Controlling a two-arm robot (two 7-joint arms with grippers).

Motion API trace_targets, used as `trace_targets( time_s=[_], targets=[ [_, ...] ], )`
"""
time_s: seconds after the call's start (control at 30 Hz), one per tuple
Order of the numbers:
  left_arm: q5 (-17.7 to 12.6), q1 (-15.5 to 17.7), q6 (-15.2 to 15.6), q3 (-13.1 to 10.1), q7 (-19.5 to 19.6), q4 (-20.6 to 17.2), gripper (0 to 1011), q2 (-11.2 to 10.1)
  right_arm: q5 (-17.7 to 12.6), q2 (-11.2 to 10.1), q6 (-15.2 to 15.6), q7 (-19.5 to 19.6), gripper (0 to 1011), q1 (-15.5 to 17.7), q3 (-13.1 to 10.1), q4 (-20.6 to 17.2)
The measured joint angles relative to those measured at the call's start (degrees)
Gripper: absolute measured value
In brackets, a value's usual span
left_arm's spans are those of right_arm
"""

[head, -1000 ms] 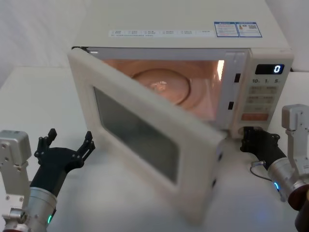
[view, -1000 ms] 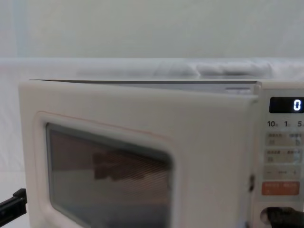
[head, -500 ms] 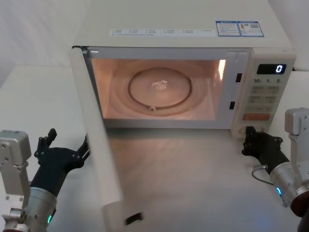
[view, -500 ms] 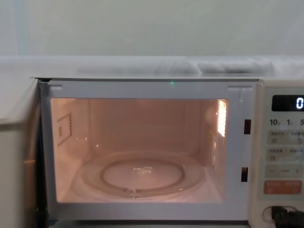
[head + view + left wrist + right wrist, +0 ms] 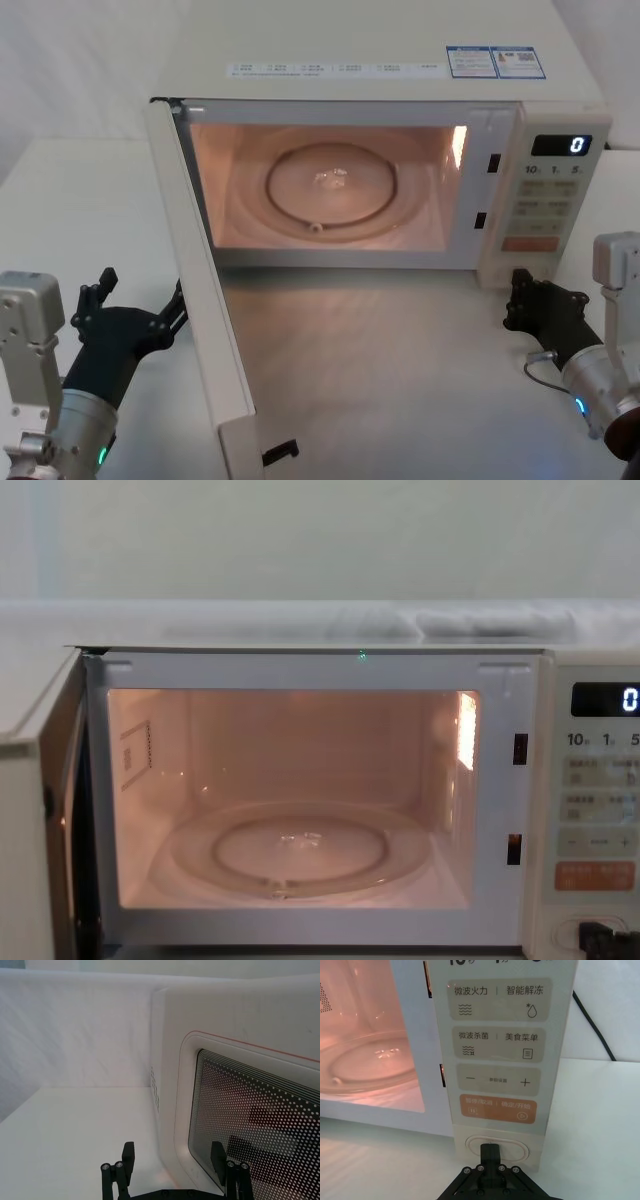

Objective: Press the button to open the microwave door with one hand; close the microwave door with the other hand.

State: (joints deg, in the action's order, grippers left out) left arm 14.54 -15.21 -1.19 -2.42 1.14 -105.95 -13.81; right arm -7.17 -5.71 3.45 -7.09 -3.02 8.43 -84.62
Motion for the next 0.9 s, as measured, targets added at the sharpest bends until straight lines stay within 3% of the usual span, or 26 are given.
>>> trace_targets(
  time_s=[0.4,0.9],
  targets=[
    [0.0,0.0,0.0,0.0,0.0,0.0,1001,0.0,0.2,0.0,0.6,-0.1,0,1.1,0.2,-2.0],
    [0.0,0.0,0.0,0.0,0.0,0.0,1001,0.0,2.0,-1.3,2.4,0.9,0,8.2,0.0,-14.3]
  ],
)
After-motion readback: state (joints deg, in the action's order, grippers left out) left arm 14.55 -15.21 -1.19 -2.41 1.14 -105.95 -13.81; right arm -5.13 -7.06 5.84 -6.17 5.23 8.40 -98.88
